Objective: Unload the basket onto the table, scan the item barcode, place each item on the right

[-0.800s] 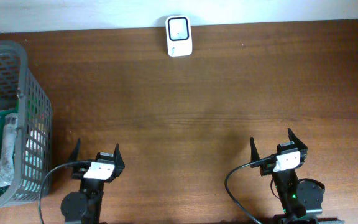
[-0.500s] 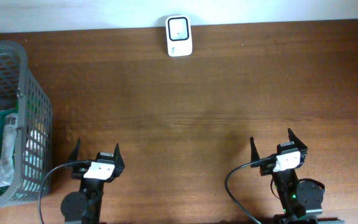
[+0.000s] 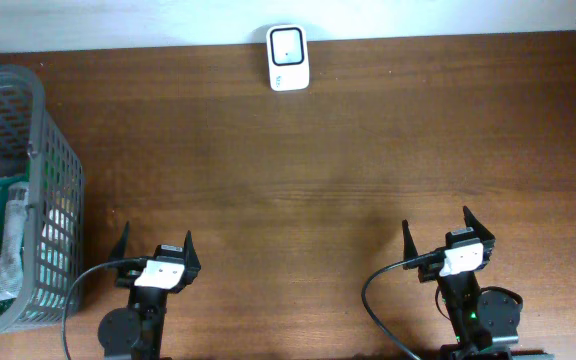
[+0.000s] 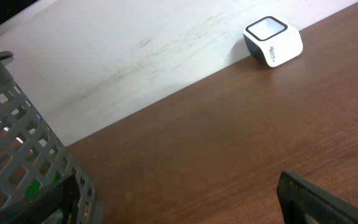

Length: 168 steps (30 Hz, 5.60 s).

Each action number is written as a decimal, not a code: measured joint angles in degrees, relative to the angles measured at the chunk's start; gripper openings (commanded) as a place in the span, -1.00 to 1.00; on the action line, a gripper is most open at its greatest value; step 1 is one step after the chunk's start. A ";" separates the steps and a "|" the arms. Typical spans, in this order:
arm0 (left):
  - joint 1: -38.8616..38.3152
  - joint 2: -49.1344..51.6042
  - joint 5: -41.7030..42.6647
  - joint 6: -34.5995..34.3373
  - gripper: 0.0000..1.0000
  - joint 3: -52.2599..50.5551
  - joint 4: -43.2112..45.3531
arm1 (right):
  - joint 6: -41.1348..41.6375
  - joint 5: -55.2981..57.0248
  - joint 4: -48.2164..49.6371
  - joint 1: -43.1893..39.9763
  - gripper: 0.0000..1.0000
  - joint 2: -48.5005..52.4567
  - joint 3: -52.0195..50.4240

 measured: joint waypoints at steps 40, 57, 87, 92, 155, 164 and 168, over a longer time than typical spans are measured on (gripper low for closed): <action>0.07 46.42 11.30 -13.64 0.98 51.47 -28.02 | 0.02 0.00 -0.02 0.02 0.97 -0.04 0.00; 20.35 65.79 -0.22 -33.83 0.80 91.01 -55.54 | 0.02 0.02 -0.02 0.04 0.97 -0.04 0.00; 46.14 101.29 -0.15 -38.99 0.28 76.54 -55.98 | 0.00 0.02 -0.02 0.04 0.96 -0.04 0.00; 45.62 104.96 -1.33 -38.27 -0.87 75.95 -54.99 | 0.02 0.02 -0.02 0.04 0.97 -0.04 0.00; 15.91 105.96 -9.29 -40.35 0.31 134.40 -77.29 | 0.00 0.02 -0.02 0.04 0.97 -0.04 0.00; 32.94 107.80 -1.64 -40.94 0.59 109.44 -56.02 | -0.02 0.02 -0.04 0.04 0.97 -0.04 0.00; 33.53 107.93 1.90 -37.51 0.64 98.16 -44.63 | 0.00 0.02 -0.02 0.04 0.97 -0.04 0.00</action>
